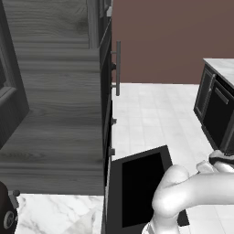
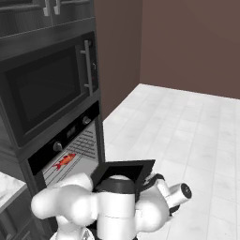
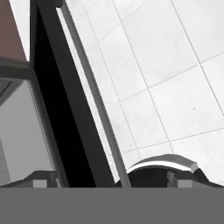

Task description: Place the fish on the rack of the oven, and slide the rack back inside. Close the oven door.

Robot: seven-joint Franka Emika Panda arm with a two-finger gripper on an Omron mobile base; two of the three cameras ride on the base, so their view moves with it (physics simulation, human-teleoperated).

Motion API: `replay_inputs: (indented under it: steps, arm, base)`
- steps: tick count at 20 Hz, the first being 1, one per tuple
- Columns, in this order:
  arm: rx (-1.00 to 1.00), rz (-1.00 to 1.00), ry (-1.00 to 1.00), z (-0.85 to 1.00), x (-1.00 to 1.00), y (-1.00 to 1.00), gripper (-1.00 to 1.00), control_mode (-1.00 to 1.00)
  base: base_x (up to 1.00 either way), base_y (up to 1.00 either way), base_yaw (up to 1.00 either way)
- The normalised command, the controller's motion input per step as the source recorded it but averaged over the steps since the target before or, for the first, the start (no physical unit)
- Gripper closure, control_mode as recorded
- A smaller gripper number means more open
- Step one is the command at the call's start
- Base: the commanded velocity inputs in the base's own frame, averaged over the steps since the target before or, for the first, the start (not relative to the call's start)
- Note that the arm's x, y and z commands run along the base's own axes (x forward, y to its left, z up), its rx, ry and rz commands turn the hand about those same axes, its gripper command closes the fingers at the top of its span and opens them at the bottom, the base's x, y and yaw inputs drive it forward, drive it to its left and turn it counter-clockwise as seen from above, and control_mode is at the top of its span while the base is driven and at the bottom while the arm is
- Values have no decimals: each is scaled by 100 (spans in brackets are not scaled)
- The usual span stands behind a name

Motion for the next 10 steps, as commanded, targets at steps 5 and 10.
replay_inputs:
  steps: [5, 10]
  arm:
    - [20, 5, 5, -48, 14, -9, -100, -100]
    - [21, 4, 3, -65, 9, 0, -100, -100]
  base:
    - [0, 0, 0]
    - [0, 0, 0]
